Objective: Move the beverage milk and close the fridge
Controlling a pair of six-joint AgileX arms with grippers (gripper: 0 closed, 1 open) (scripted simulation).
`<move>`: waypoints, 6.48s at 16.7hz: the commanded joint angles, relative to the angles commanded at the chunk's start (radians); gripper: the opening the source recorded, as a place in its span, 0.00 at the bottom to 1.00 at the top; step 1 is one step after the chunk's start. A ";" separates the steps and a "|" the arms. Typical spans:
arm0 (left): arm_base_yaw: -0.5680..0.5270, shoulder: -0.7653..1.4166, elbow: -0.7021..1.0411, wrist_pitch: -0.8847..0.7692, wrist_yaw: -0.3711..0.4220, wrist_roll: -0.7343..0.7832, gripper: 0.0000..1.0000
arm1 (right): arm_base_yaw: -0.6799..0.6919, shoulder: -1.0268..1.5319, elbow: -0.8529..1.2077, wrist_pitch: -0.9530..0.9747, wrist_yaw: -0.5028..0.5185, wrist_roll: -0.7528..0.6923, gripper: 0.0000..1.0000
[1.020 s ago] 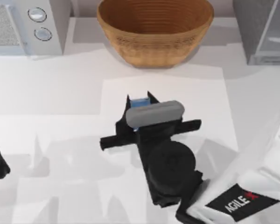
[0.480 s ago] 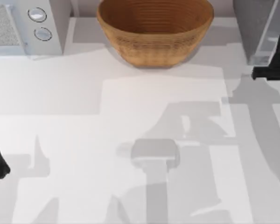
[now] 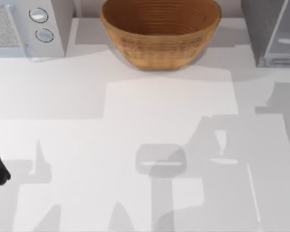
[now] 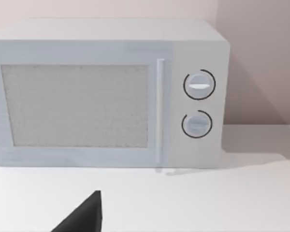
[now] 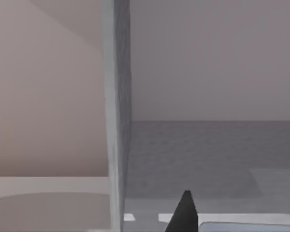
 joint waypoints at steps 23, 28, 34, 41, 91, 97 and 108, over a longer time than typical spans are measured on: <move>0.000 0.000 0.000 0.000 0.000 0.000 1.00 | -0.223 0.817 0.864 -0.047 -0.246 -0.004 0.00; 0.000 0.000 0.000 0.000 0.000 0.000 1.00 | -0.221 0.816 0.863 -0.046 -0.245 -0.003 0.00; 0.000 0.000 0.000 0.000 0.000 0.000 1.00 | -0.223 0.817 0.864 -0.047 -0.246 -0.004 0.15; 0.000 0.000 0.000 0.000 0.000 0.000 1.00 | -0.223 0.817 0.864 -0.047 -0.246 -0.004 0.68; 0.000 0.000 0.000 0.000 0.000 0.000 1.00 | -0.017 -1.501 -0.388 -1.113 -0.040 -0.016 1.00; 0.000 0.000 0.000 0.000 0.000 0.000 1.00 | -0.013 -1.620 -0.290 -1.275 -0.043 -0.014 1.00; 0.000 0.000 0.000 0.000 0.000 0.000 1.00 | -0.017 -2.132 0.131 -2.254 -0.033 -0.026 1.00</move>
